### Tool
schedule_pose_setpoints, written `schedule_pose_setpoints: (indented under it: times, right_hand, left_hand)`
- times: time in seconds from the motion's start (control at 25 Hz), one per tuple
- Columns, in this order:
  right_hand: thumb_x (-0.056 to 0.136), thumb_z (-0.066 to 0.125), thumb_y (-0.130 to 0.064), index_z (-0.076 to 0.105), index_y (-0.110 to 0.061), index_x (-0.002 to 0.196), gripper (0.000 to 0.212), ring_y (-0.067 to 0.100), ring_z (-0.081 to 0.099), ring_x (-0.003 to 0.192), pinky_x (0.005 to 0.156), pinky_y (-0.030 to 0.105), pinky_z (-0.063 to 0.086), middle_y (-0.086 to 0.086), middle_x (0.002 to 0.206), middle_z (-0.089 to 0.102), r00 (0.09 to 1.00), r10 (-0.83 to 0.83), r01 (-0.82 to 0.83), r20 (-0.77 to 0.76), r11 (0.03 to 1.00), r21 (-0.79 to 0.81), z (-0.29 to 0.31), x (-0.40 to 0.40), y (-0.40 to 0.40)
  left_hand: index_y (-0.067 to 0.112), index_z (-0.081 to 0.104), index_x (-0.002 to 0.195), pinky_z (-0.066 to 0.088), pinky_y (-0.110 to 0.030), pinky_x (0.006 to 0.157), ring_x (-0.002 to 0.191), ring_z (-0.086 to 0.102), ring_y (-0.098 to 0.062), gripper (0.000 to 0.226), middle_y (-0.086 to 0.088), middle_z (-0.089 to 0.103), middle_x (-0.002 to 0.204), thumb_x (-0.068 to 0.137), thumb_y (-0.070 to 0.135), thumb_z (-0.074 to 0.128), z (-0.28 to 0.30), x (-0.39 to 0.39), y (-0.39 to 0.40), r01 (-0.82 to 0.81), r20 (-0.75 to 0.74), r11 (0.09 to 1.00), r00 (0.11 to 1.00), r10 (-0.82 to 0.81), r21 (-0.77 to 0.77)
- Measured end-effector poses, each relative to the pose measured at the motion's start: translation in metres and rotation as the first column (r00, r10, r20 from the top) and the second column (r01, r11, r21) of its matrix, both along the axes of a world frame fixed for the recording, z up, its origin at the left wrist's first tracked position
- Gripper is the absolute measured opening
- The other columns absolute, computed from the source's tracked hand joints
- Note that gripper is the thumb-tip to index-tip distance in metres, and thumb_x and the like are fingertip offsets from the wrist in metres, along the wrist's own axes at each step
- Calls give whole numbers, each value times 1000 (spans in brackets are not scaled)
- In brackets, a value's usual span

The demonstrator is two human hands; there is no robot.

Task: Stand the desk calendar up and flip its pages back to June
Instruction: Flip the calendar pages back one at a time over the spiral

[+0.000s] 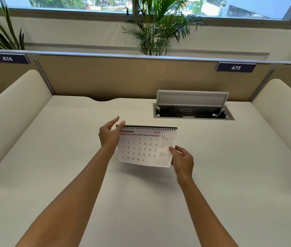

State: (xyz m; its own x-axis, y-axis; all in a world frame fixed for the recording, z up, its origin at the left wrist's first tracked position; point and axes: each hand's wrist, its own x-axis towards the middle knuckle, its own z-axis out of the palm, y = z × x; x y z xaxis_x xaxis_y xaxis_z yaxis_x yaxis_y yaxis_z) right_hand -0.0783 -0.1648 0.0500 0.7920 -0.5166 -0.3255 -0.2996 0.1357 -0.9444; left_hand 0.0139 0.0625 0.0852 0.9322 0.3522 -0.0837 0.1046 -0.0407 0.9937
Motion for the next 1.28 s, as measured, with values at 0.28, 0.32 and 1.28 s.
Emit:
schedule_pose_setpoints:
  times: [0.28, 0.32, 1.28]
  right_hand:
    - [92, 65, -21, 73, -7, 101, 18, 10, 74, 69, 59, 20, 57, 6, 87, 80, 970, 242, -233, 24, 896, 377, 58, 10, -26]
    - [93, 65, -23, 72, -7, 100, 18, 9, 74, 67, 56, 18, 57, 6, 86, 80, 973, 225, -223, 47, 872, 436, 67, 12, -27]
    - [100, 56, -21, 60, -19, 131, 31, 15, 64, 109, 75, 15, 54, -1, 121, 67, 980, -24, 26, 197, 1000, -9, 51, 60, -19]
  left_hand:
    - [22, 79, 106, 28, -29, 102, 124, 48, -9, 58, 8, 68, 125, 100, 59, 35, 16, 16, 26, 275, -68, 958, 960, -270, 79]
    - [23, 78, 110, 23, -34, 110, 129, 46, -11, 65, 6, 66, 129, 100, 61, 26, 16, 18, 30, 293, -73, 954, 955, -288, 59]
    - [17, 69, 110, 50, -9, 53, 86, 67, -5, 24, 6, 75, 93, 90, 29, 72, -16, 5, 11, 22, 25, 999, 999, -21, -44]
